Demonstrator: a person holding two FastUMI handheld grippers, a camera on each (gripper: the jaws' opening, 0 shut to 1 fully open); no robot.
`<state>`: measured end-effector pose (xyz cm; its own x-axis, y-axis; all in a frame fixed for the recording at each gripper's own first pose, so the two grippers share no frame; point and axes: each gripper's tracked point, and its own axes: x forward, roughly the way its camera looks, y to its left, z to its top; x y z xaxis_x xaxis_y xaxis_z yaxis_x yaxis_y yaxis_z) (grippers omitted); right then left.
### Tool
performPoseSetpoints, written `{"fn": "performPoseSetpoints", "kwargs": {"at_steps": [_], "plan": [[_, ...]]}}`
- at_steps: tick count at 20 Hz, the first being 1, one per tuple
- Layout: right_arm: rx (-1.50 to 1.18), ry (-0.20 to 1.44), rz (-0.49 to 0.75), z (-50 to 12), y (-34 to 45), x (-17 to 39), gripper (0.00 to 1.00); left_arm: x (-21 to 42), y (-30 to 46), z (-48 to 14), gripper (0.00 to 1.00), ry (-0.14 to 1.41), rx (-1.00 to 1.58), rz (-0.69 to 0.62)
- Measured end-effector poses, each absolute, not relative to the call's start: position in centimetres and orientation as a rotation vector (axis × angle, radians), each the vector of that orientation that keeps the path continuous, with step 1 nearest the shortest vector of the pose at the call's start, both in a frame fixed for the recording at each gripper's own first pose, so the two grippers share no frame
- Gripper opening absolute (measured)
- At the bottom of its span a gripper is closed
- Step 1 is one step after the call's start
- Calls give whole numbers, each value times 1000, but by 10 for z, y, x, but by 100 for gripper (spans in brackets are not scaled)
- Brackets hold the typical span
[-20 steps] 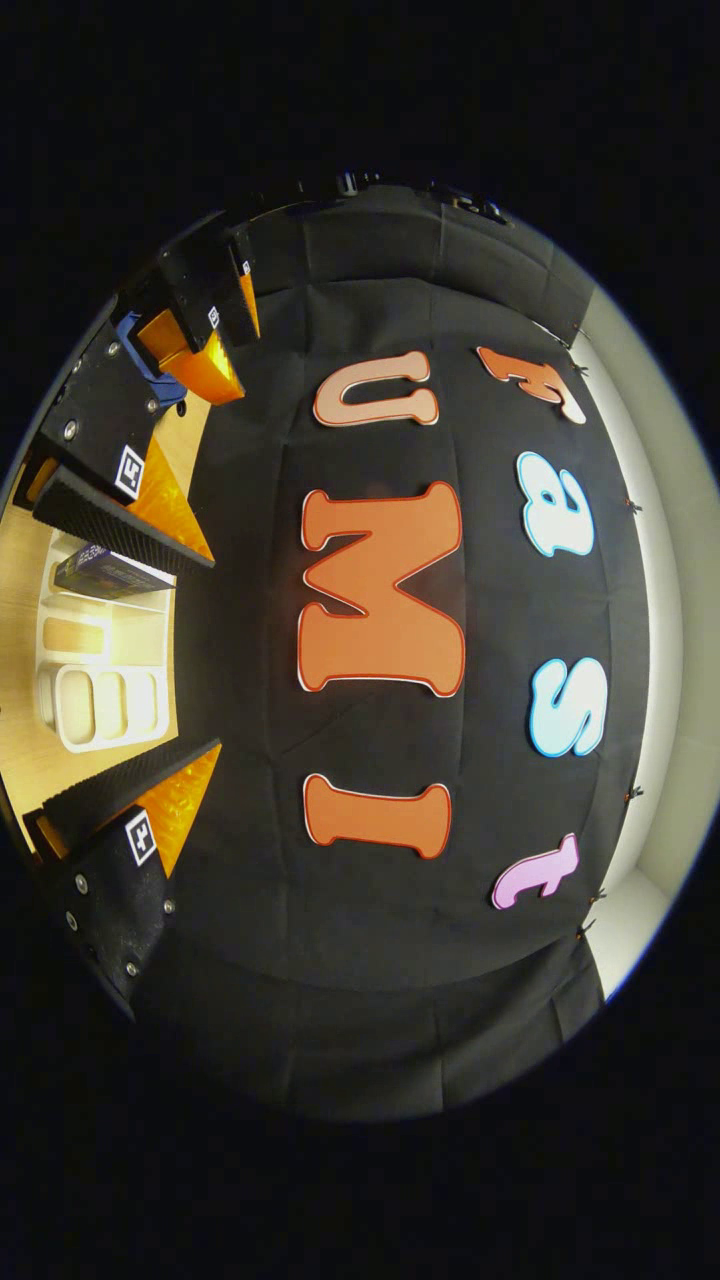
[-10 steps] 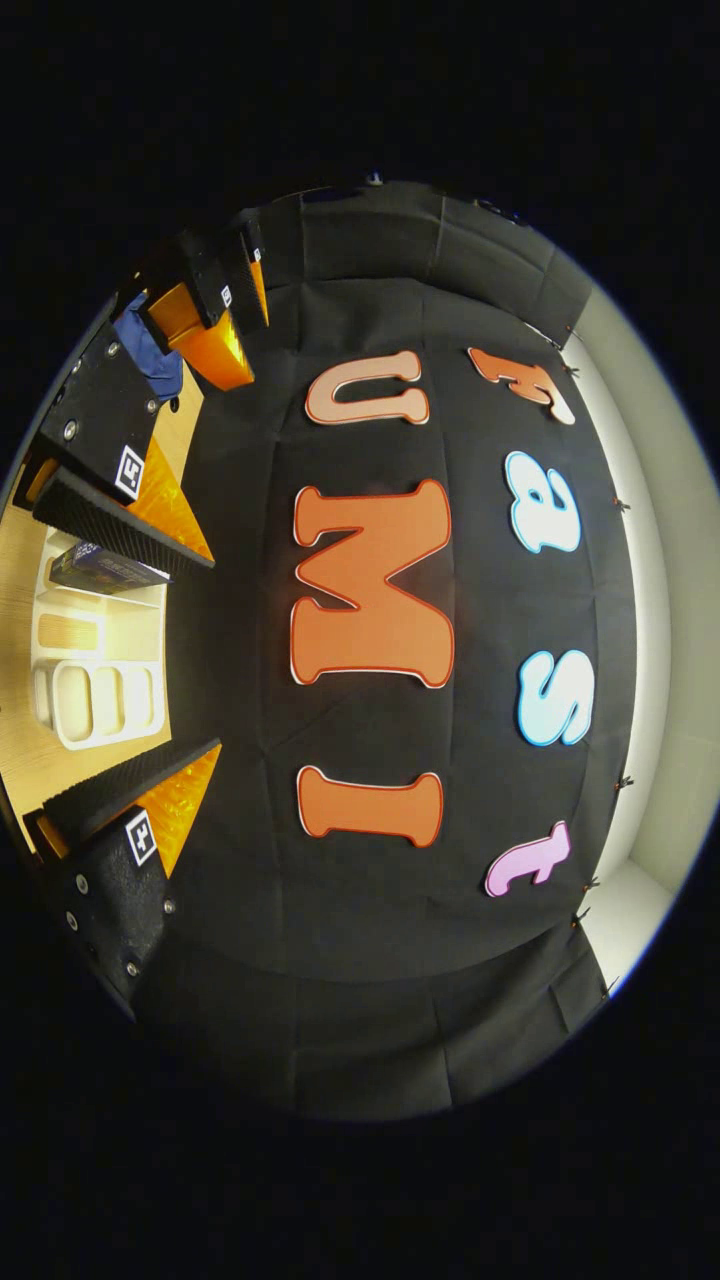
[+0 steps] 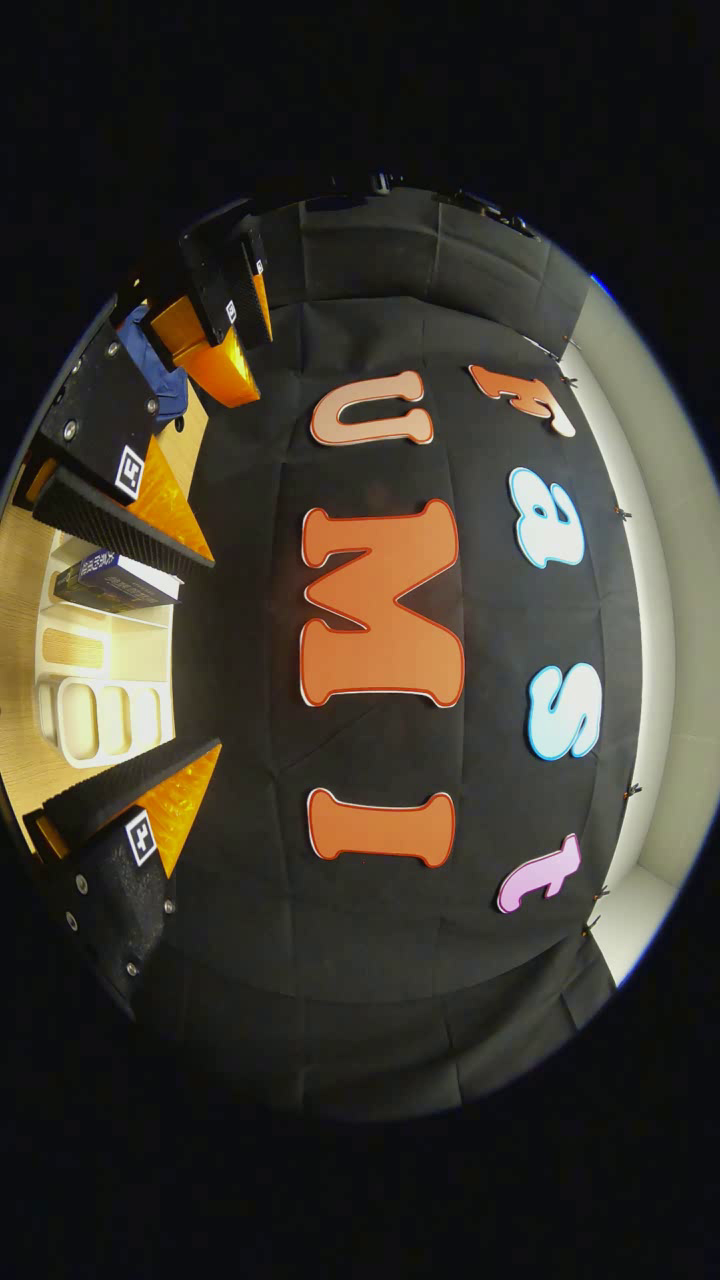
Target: Open the schoolbag, grab two books from the bookshelf and put them into the schoolbag.
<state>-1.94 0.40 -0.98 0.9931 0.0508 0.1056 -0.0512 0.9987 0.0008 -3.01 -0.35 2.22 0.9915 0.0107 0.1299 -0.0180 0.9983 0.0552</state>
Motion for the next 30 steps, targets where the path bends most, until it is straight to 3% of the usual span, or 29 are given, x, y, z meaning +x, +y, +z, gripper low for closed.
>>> {"fn": "performPoseSetpoints", "kwargs": {"at_steps": [18,24,28,29,30], "plan": [[-6,-59,200,-41,1,-34,96,-89,17,-10,92,-92,129,159],[-1,-48,149,-48,8,-32,97,-90,73,-53,94,43,213,129],[-14,-14,114,-62,16,-26,97,-97,118,-115,96,219,376,84],[-6,1,108,-66,18,-25,97,-100,127,-131,100,263,424,68],[3,19,107,-71,22,-24,97,-101,134,-149,96,312,470,49]]}}
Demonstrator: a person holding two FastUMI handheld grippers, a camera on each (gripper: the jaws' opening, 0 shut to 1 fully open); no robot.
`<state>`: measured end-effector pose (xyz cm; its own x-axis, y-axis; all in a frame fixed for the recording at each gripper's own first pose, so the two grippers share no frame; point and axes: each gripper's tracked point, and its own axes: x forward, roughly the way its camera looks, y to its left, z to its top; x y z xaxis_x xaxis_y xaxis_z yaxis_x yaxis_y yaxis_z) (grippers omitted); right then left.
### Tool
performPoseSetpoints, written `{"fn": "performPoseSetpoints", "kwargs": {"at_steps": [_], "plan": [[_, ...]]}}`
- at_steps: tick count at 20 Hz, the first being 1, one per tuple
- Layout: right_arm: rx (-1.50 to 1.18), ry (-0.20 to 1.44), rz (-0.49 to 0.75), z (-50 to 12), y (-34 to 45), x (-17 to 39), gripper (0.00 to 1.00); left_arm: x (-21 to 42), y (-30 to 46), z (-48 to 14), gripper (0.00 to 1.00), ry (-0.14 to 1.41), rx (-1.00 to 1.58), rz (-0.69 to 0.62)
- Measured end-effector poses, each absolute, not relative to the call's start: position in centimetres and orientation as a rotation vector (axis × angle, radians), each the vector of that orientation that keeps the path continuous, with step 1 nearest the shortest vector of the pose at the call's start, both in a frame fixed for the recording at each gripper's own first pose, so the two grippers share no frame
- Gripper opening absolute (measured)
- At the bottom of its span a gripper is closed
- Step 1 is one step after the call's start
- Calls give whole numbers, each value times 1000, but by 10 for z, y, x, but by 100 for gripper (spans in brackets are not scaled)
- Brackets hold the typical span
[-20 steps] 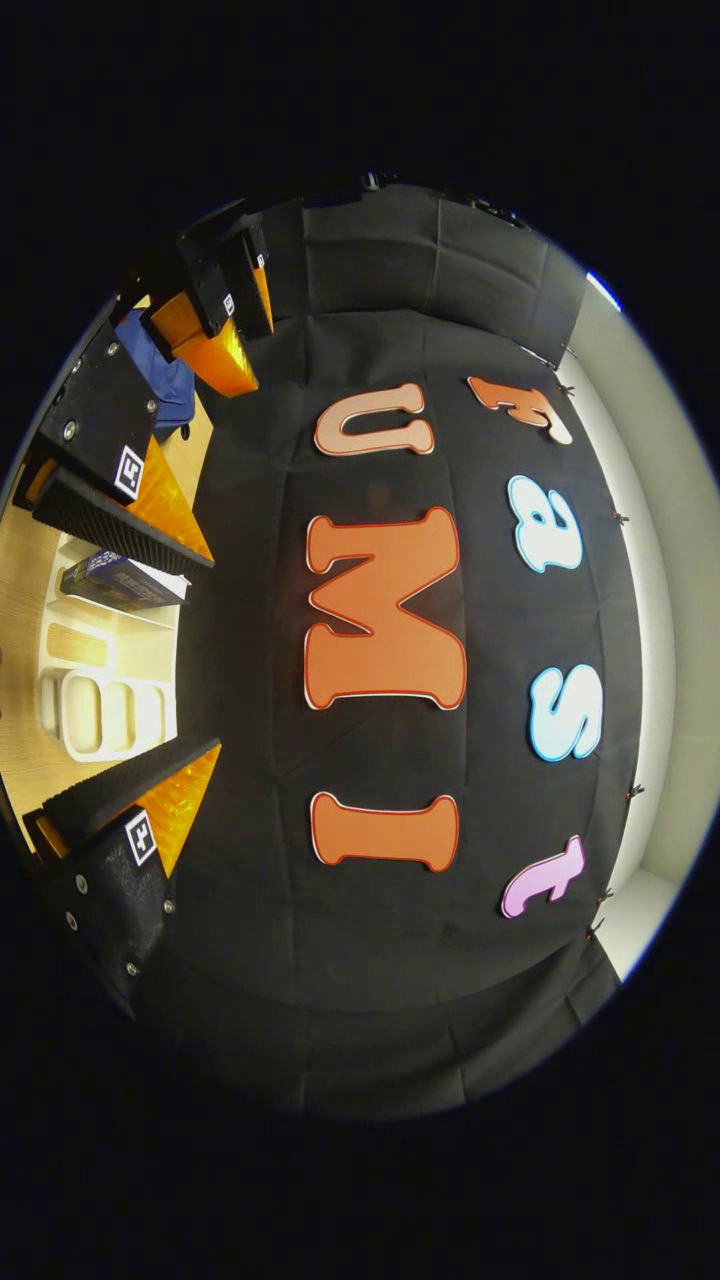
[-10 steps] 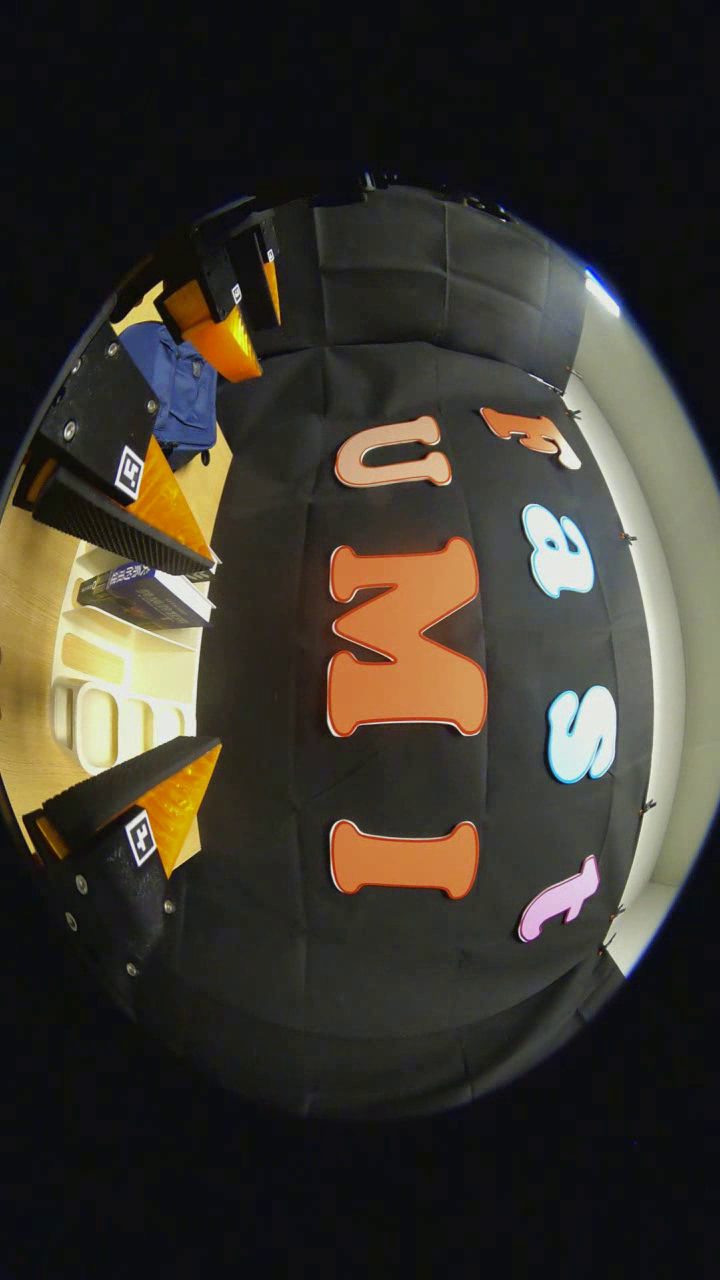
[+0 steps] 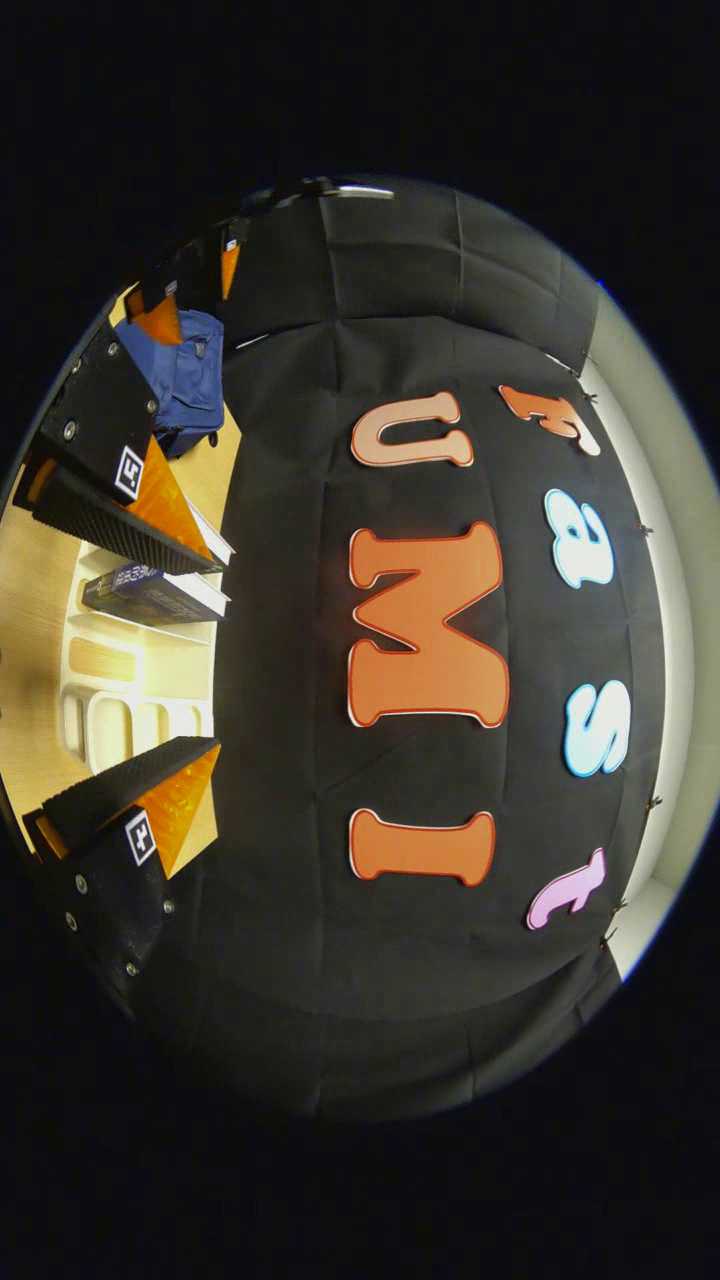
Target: Open the schoolbag, grab two books from the bookshelf and put them into the schoolbag.
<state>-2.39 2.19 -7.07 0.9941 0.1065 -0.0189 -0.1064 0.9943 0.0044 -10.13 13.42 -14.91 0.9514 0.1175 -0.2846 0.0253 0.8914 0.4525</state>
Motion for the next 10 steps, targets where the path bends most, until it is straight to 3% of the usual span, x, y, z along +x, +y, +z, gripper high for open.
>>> {"fn": "performPoseSetpoints", "kwargs": {"at_steps": [6,8,10], "plan": [[-24,61,78,-85,28,-16,97,-120,173,-253,96,596,735,-18],[-30,80,58,-91,27,-13,97,-121,179,-280,100,652,810,-58],[-40,92,36,-94,23,-10,96,-126,182,-301,97,704,877,-84]]}}
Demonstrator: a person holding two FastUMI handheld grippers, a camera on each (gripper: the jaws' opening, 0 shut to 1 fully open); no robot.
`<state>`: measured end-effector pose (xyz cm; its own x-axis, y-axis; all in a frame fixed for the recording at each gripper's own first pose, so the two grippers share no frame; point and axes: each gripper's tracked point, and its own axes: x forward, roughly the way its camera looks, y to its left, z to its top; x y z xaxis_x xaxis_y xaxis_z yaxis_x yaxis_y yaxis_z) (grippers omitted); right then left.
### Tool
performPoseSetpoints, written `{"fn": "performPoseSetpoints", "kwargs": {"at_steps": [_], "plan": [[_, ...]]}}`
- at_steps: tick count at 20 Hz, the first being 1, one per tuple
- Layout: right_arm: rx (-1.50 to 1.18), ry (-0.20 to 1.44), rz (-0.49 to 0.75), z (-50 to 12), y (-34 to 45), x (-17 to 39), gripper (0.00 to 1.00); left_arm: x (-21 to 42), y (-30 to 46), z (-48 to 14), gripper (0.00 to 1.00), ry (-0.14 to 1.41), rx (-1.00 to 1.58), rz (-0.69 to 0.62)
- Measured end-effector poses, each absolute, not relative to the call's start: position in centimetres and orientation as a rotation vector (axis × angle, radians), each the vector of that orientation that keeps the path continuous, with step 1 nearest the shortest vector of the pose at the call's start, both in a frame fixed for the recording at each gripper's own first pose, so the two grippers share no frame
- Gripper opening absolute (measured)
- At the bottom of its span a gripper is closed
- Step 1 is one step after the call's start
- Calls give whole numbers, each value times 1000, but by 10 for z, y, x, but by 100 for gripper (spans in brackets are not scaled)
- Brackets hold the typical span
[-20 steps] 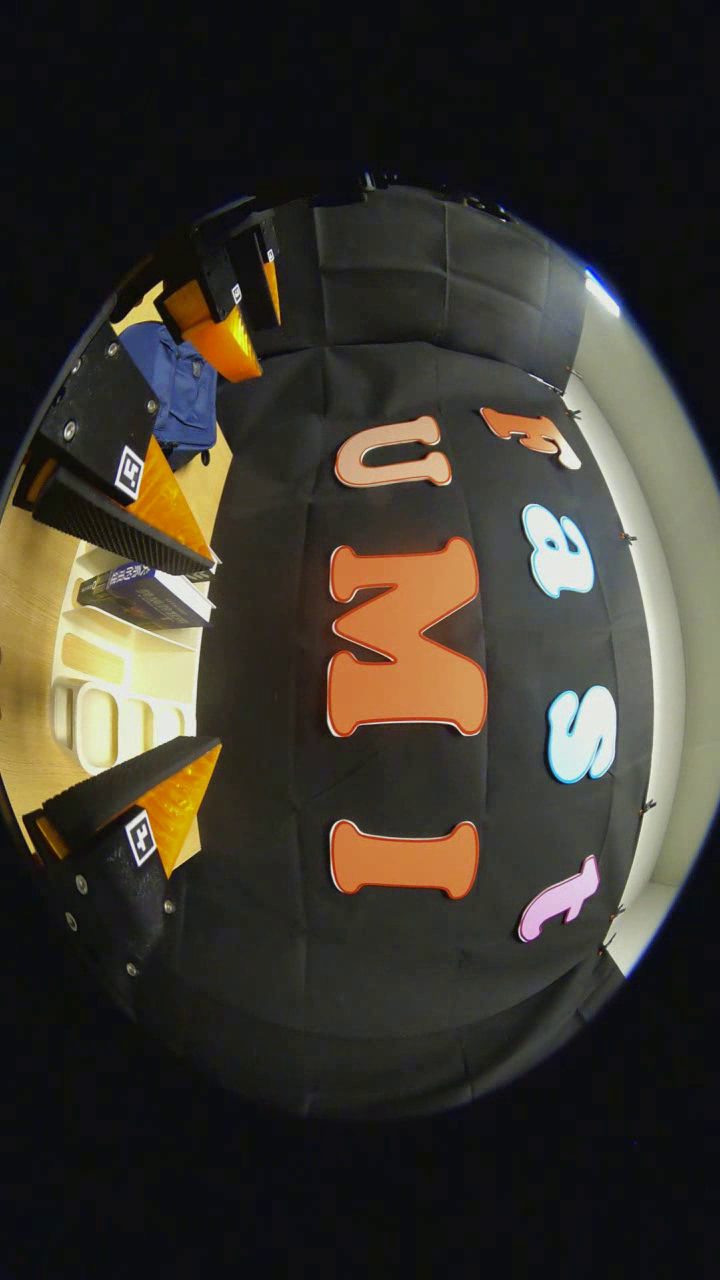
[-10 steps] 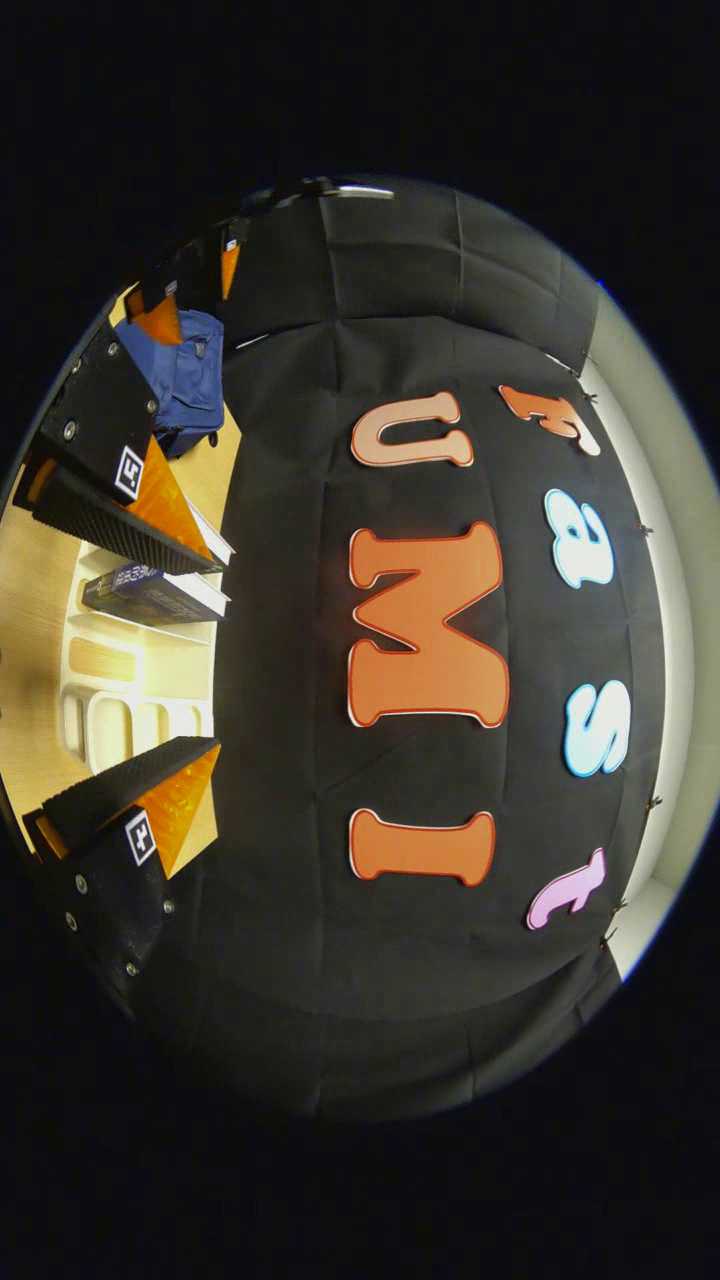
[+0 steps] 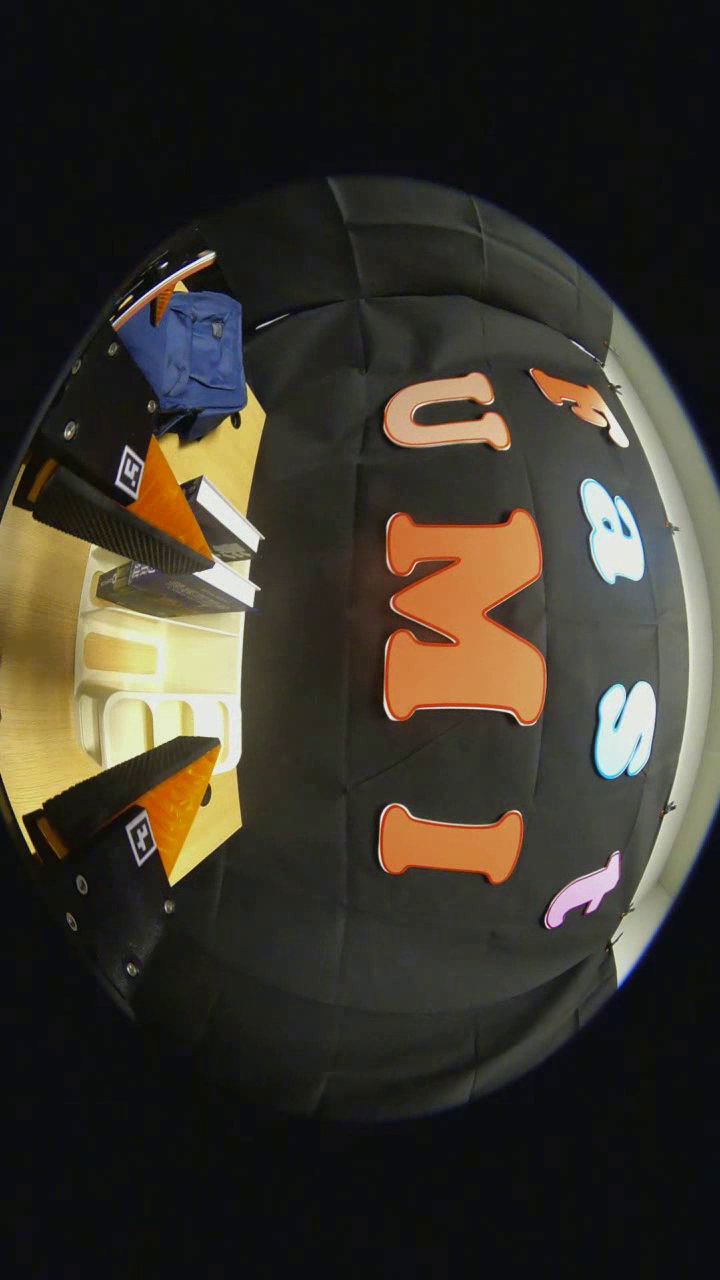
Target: Open the schoolbag, grab two books from the bookshelf and put them into the schoolbag.
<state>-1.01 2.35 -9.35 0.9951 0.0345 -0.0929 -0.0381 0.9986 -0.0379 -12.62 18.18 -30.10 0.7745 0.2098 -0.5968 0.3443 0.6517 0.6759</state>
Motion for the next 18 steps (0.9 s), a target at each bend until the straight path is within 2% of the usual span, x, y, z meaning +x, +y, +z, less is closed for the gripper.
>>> {"fn": "performPoseSetpoints", "kwargs": {"at_steps": [5,9,10,11,12,13,14,15,16,18], "plan": [[-56,132,-4,-102,17,-4,97,-125,196,-343,96,795,1001,-79],[-64,139,-20,-101,18,3,97,-124,204,-356,93,867,972,-58],[-63,137,-22,-100,18,5,97,-127,202,-360,86,884,943,-60],[-62,137,-20,-99,20,7,97,-130,200,-361,71,900,921,-60],[-62,138,-19,-100,22,8,96,-132,198,-362,78,915,912,-59],[-62,141,-14,-100,25,9,97,-131,196,-361,71,917,908,-61],[-64,144,-9,-101,28,11,96,-132,196,-357,46,916,906,-61],[-66,146,-3,-101,31,12,97,-128,196,-355,40,913,911,-59],[-67,147,4,-100,36,13,97,-128,197,-347,25,905,906,-51],[-69,151,26,-99,46,15,97,-129,200,-338,11,920,844,-43]]}}
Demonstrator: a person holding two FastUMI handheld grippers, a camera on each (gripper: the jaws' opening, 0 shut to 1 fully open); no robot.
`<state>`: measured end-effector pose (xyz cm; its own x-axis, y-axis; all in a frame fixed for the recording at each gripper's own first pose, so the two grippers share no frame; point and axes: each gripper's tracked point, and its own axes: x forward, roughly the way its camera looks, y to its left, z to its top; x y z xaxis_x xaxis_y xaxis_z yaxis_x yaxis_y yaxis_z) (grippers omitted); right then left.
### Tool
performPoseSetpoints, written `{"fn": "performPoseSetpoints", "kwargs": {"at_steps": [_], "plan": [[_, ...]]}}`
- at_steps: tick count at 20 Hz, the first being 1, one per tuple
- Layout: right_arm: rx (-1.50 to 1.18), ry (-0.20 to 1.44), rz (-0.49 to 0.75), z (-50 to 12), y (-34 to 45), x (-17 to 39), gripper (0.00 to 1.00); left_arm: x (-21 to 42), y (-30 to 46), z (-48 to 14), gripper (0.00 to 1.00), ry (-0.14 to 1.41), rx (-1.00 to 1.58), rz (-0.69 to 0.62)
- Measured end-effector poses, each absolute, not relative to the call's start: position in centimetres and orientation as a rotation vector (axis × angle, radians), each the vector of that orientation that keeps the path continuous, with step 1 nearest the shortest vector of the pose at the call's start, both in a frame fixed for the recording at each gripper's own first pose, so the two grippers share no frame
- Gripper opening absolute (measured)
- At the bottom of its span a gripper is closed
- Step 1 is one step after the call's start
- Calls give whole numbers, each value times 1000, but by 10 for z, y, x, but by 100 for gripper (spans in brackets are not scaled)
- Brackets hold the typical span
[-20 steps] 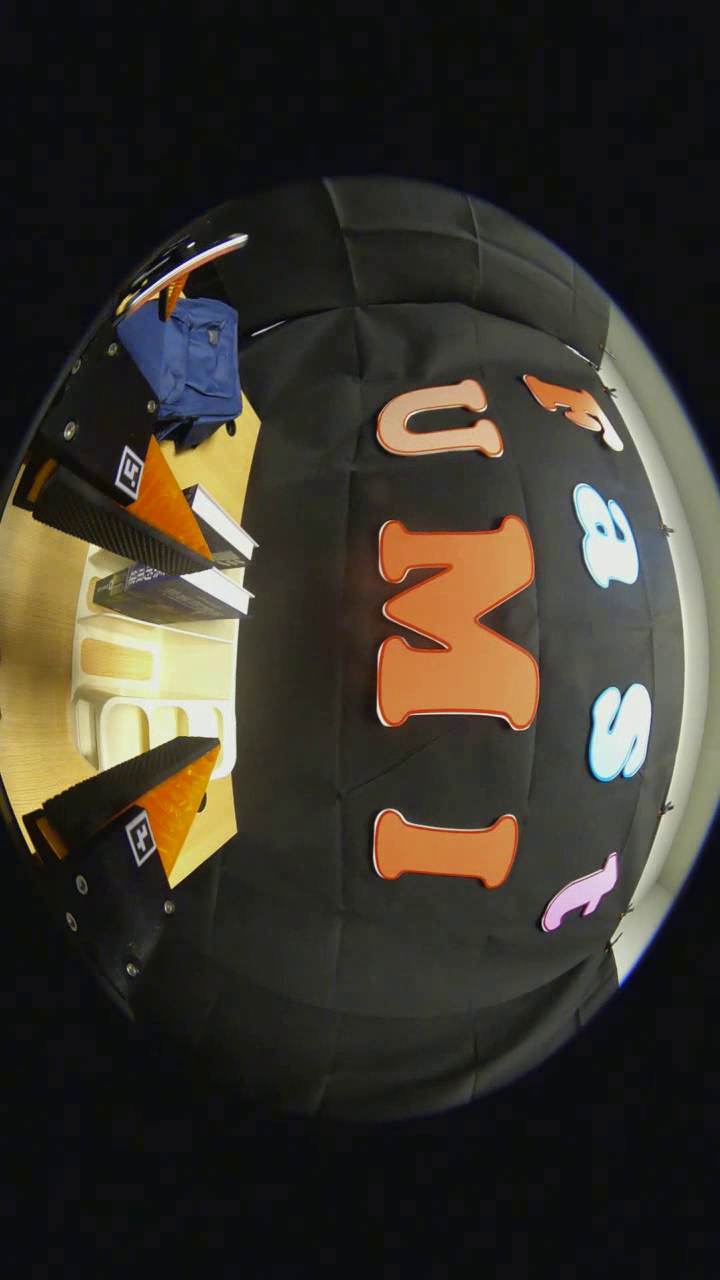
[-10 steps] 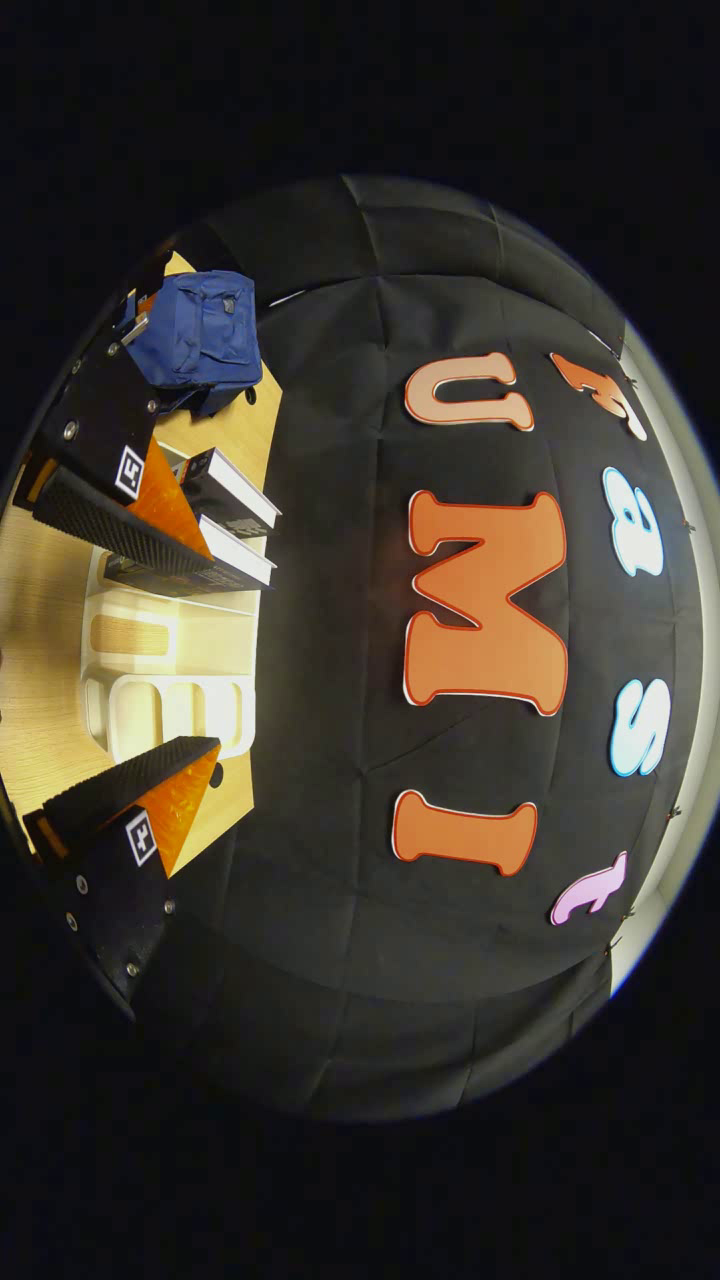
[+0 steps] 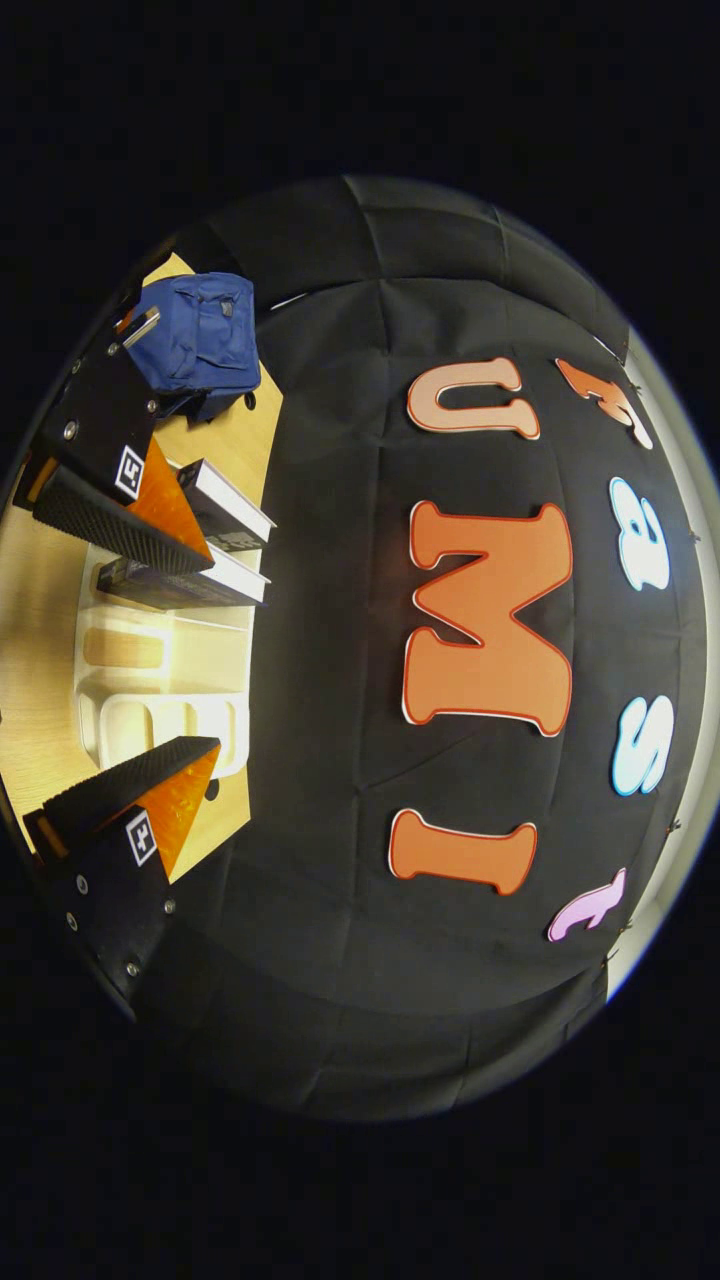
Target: Open the schoolbag, grab two books from the bookshelf and put them into the schoolbag.
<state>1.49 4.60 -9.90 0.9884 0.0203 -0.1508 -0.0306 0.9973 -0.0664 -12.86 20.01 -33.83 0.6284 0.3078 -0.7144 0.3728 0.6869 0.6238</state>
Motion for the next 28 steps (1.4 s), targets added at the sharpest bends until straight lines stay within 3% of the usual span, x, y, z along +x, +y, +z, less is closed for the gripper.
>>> {"fn": "performPoseSetpoints", "kwargs": {"at_steps": [7,13,21,28], "plan": [[-75,218,171,-96,112,30,97,-101,205,-280,5,868,778,-108],[-77,386,271,-116,172,65,97,-70,227,-205,5,779,653,-99],[-104,583,256,-144,199,109,97,-17,267,-122,3,694,520,-119],[-128,747,185,-179,200,131,96,15,273,-94,3,663,474,-174]]}}
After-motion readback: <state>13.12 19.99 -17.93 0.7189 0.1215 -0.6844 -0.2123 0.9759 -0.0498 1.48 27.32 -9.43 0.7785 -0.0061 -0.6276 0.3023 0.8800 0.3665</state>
